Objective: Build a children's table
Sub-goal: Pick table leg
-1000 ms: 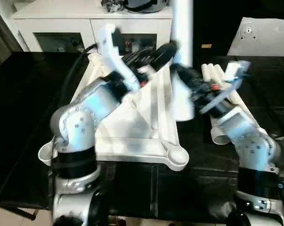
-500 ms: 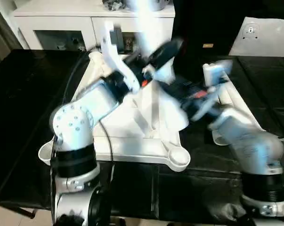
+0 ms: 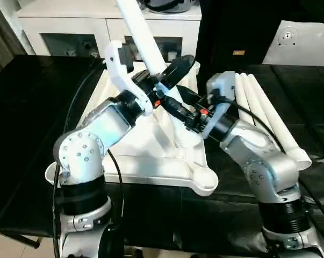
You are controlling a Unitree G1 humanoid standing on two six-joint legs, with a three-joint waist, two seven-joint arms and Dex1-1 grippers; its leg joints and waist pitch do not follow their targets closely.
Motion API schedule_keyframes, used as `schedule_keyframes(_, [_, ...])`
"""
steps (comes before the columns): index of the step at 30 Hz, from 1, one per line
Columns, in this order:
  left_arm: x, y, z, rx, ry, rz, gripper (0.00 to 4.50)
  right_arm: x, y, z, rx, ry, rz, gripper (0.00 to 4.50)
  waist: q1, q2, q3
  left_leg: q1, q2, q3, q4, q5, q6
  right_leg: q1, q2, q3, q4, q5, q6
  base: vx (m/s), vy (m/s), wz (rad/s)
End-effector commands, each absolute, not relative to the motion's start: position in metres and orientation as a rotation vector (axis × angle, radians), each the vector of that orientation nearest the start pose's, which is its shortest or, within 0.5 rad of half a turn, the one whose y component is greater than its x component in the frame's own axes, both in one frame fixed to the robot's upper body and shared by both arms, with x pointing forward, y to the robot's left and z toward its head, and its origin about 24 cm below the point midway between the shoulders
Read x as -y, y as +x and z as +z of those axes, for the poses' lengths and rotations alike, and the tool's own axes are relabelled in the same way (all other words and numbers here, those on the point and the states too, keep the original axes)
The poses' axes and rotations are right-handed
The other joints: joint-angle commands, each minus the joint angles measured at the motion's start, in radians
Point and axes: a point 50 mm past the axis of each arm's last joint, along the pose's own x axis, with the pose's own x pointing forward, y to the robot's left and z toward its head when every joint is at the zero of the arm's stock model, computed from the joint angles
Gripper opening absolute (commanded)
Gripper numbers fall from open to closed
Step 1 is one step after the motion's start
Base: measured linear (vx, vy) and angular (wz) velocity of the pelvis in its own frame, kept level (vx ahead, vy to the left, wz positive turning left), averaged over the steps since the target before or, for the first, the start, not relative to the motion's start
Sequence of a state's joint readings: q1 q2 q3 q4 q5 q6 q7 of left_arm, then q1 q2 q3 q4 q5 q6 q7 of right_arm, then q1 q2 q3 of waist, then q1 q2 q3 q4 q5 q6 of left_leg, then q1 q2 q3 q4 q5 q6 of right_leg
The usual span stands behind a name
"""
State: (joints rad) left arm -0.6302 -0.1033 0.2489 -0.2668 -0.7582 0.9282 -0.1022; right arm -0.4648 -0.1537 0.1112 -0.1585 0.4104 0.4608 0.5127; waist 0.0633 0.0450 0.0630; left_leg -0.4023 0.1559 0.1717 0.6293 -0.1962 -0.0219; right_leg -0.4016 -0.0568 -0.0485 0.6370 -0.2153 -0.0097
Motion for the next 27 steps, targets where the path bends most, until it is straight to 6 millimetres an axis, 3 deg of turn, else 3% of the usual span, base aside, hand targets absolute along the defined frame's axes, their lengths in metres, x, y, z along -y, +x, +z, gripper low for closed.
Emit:
schedule_keyframes(1, [-0.081, 0.298, 0.215, 0.051, -0.64, -0.682, 4.12, 0.08, 0.296, 0.161, 0.139, 0.096, 0.856, 1.82, 0.003, -0.019, -0.073, 0.015, 0.065, -0.026, -0.068, -0.059, 0.052, 0.058, -0.083, 0.05, -0.078, -0.074, -0.2, 0.0, 0.0, 0.0])
schedule_keyframes(4, [-0.085, 0.293, 0.211, 0.022, -0.744, -0.762, 4.12, 0.079, 0.295, 0.159, 0.138, 0.09, 0.855, 1.82, 0.002, -0.022, -0.072, 0.014, 0.059, -0.023, -0.066, -0.06, 0.048, 0.058, -0.081, 0.05, -0.079, -0.08, -0.205, 0.0, 0.0, 0.0])
schedule_keyframes(11, [-0.093, 0.295, 0.21, 0.045, -0.855, -0.725, 4.12, 0.078, 0.292, 0.157, 0.135, 0.083, 0.861, 1.82, 0.0, -0.023, -0.072, 0.017, 0.062, -0.026, -0.068, -0.07, 0.043, 0.056, -0.078, 0.049, -0.079, -0.078, -0.197, 0.0, 0.0, 0.0])
schedule_keyframes(16, [-0.094, 0.294, 0.207, 0.084, -0.678, -0.722, 4.12, 0.078, 0.292, 0.156, 0.135, 0.084, 0.86, 1.82, 0.0, -0.019, -0.07, 0.019, 0.066, -0.029, -0.073, -0.081, 0.047, 0.054, -0.08, 0.05, -0.083, -0.101, -0.18, 0.0, 0.0, 0.0])
schedule_keyframes(18, [-0.095, 0.294, 0.205, 0.077, -0.655, -0.731, 4.12, 0.077, 0.291, 0.154, 0.131, 0.081, 0.861, 1.82, -0.003, -0.019, -0.07, 0.022, 0.066, -0.027, -0.074, -0.089, 0.026, 0.053, -0.08, 0.05, -0.082, -0.106, -0.178, 0.0, 0.0, 0.0])
schedule_keyframes(22, [-0.097, 0.294, 0.203, 0.078, -0.64, -0.724, 4.12, 0.076, 0.29, 0.154, 0.136, 0.083, 0.868, 1.82, -0.003, -0.019, -0.07, 0.022, 0.065, -0.026, -0.075, -0.105, 0.015, 0.054, -0.08, 0.051, -0.082, -0.104, -0.189, 0.0, 0.0, 0.0])
schedule_keyframes(23, [-0.097, 0.294, 0.203, 0.091, -0.603, -0.731, 4.12, 0.076, 0.289, 0.154, 0.142, 0.085, 0.873, 1.82, -0.003, -0.018, -0.069, 0.022, 0.065, -0.026, -0.075, -0.109, 0.013, 0.054, -0.081, 0.051, -0.083, -0.112, -0.188, 0.0, 0.0, 0.0])
schedule_keyframes(24, [-0.095, 0.293, 0.201, 0.112, -0.504, -0.756, 4.13, 0.075, 0.288, 0.154, 0.151, 0.09, 0.885, 1.82, -0.002, -0.018, -0.069, 0.021, 0.066, -0.029, -0.079, -0.119, 0.018, 0.052, -0.081, 0.052, -0.087, -0.144, -0.162, 0.0, 0.0, 0.0])
schedule_keyframes(26, [-0.095, 0.292, 0.2, 0.118, -0.479, -0.763, 4.13, 0.075, 0.288, 0.154, 0.153, 0.091, 0.888, 1.82, -0.004, -0.017, -0.069, 0.022, 0.066, -0.028, -0.079, -0.122, 0.011, 0.052, -0.081, 0.052, -0.085, -0.148, -0.159, 0.0, 0.0, 0.0])
schedule_keyframes(27, [-0.094, 0.291, 0.2, 0.144, -0.451, -0.788, 4.13, 0.074, 0.286, 0.153, 0.162, 0.09, 0.903, 1.82, -0.003, -0.021, -0.07, 0.023, 0.067, -0.028, -0.079, -0.116, 0.005, 0.052, -0.082, 0.052, -0.084, -0.133, -0.164, 0.0, 0.0, 0.0])
